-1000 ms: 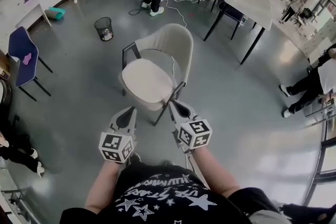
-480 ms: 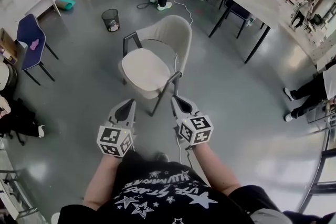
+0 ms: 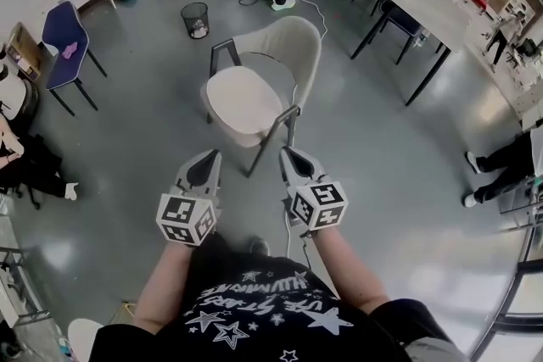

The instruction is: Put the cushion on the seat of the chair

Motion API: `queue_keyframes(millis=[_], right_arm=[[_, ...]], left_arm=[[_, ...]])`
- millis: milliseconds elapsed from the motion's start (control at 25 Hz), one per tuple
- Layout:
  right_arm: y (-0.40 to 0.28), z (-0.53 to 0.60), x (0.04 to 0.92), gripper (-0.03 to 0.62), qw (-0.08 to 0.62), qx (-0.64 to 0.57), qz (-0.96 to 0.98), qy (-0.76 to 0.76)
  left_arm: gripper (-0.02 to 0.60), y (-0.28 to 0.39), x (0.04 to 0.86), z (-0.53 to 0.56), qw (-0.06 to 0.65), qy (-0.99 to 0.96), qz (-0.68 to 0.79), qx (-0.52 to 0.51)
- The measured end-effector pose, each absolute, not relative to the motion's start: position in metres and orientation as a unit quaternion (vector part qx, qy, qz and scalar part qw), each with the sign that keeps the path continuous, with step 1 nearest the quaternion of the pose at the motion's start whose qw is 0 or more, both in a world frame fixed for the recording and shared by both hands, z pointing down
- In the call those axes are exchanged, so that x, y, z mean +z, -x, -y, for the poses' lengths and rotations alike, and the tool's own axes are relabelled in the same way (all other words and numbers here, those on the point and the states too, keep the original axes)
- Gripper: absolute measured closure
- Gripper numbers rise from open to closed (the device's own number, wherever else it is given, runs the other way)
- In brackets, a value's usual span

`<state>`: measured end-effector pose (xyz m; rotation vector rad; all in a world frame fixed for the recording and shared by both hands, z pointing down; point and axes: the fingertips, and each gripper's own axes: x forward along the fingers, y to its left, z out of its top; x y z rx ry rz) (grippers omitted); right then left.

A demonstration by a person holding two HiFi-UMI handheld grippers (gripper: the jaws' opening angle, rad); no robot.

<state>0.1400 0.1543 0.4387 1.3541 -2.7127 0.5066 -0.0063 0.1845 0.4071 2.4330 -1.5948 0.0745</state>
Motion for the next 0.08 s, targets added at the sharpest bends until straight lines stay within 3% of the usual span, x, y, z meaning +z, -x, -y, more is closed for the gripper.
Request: queue_keyframes(millis=[80], right_arm=[[-0.1389,-0.1541,0.4347,0.591,0.034,0.159,0.884,-0.438]], left_arm=[[0.572,0.0062,0.4034,-0.1842,0.114,-0.829,0.547,0.024]])
